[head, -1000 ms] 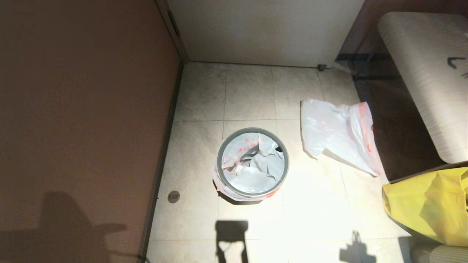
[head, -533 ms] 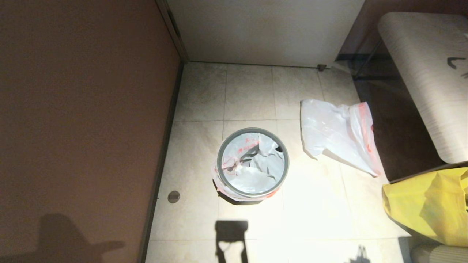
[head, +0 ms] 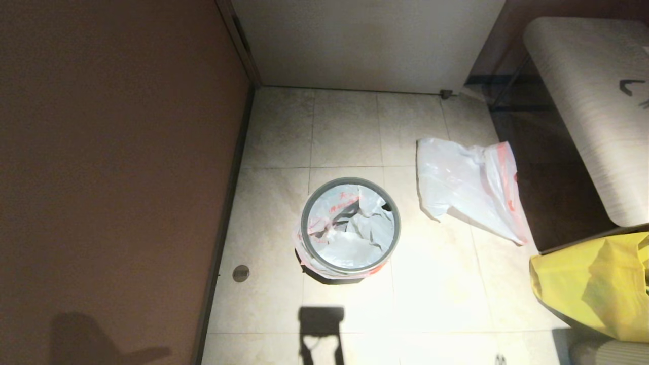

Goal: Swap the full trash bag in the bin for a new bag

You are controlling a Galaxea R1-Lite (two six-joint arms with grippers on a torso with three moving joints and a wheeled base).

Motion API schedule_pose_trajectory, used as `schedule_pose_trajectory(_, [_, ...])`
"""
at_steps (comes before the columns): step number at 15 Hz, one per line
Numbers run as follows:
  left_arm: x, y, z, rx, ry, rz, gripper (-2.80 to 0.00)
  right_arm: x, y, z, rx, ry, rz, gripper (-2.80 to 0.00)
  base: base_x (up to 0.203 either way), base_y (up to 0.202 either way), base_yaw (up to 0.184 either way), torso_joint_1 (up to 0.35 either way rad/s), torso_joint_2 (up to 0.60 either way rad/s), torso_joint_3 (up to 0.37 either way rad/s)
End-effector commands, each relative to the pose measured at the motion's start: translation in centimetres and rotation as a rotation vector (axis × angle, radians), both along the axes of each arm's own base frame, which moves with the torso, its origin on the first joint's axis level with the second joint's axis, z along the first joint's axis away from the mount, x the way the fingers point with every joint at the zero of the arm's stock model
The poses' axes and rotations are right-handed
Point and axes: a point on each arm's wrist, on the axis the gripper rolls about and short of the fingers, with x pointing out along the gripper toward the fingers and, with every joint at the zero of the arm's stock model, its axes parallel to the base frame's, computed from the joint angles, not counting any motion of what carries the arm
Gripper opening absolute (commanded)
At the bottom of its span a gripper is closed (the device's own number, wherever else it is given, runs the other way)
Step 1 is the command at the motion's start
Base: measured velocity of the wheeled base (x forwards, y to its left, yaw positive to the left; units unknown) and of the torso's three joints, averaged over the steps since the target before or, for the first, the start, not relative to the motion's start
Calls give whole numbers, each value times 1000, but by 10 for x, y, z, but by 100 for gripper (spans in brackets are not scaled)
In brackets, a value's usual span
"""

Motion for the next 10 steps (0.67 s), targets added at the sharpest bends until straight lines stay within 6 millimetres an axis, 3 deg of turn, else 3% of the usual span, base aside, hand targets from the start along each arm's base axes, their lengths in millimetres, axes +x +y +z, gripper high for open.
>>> schedule_pose_trajectory(1, [-2,-1,4,24,-12,24,-280,7,1,-15,17,13,34,-280,0,0,0,0,0,0])
schedule_pose_trajectory(3, [0,-4,-1,67,31,-32,-280,8,2,-16,16,16,97,-280,0,0,0,0,0,0])
schedule_pose_trajectory(10, [-9,-9,-50,90,166,-295,-280,12,6,-21,9,-19,281,-280,0,0,0,0,0,0])
